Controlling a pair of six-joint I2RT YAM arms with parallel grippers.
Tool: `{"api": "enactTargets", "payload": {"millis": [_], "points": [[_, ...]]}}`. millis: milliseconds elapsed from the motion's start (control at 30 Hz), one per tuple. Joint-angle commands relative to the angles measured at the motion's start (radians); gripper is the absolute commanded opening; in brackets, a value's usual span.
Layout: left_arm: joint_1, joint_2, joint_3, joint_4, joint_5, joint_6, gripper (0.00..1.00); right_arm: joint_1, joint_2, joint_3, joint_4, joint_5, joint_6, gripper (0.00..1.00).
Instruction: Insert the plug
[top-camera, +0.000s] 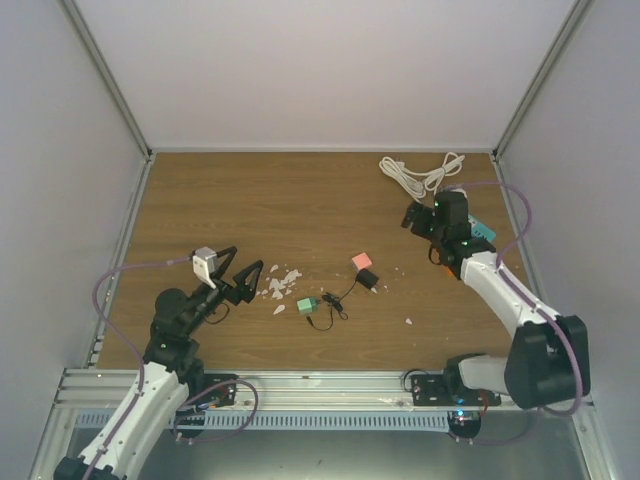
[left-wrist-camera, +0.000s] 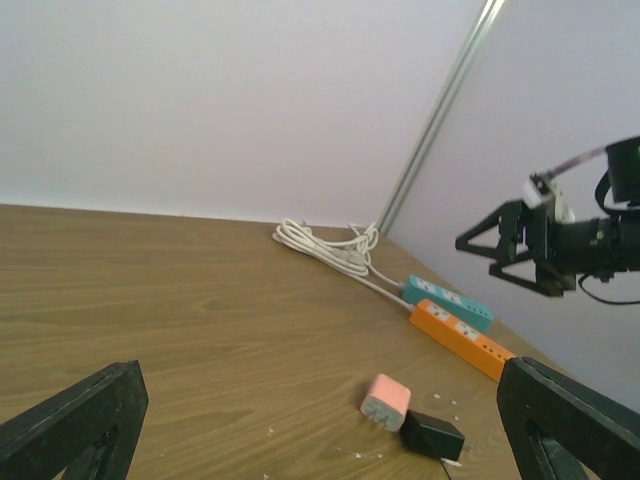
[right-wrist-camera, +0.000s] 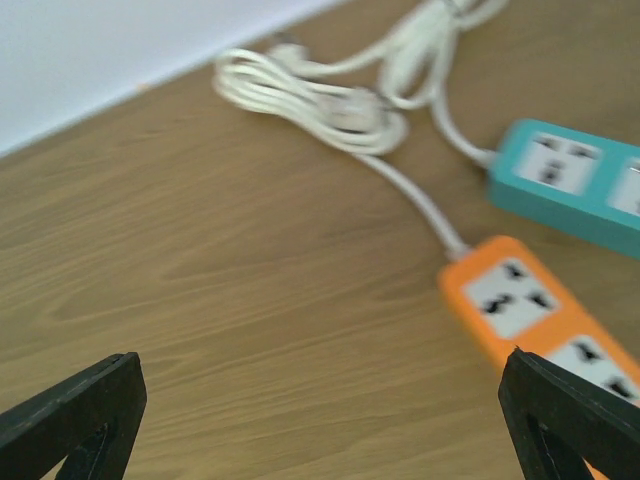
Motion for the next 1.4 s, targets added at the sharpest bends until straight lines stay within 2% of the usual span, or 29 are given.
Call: {"api": "enactTargets", "payload": {"millis": [0,200,300,700,1033,1367], "points": [[-0.005,-0.047,-0.024,0.008,-0.070,0.014,0.99,-0.114,0.065,-0.013,-0.065,0.018,0.030,1.00],[-0.006,-0.071,-0.029,0.003,-0.097,0.015,0.99,-0.128,0.119,0.026,-0.138,0.253,0.016,1.00],[-0.005,-0.070,-0.030,0.004,-0.093,0.017,0.99,-0.148,0.167,0.039,-0.153,0.315,-0.008,1.00],[-0.005,-0.073,-0.035,0.012,-0.088,0.016,0.99,-0.188,0.336,0.040,-0.036,0.088,-0.193,1.00],[-0.005,-0.116,-0.048,0.004,-0.086,0.012,0.99,-0.322,0.394,0.019,0.028,-0.016,-0.222,0.99],[-0.004,-0.120,-0.055,0.007,-0.089,0.010,0.99,-0.323,0.432,0.009,0.073,-0.112,-0.245,0.97]]}}
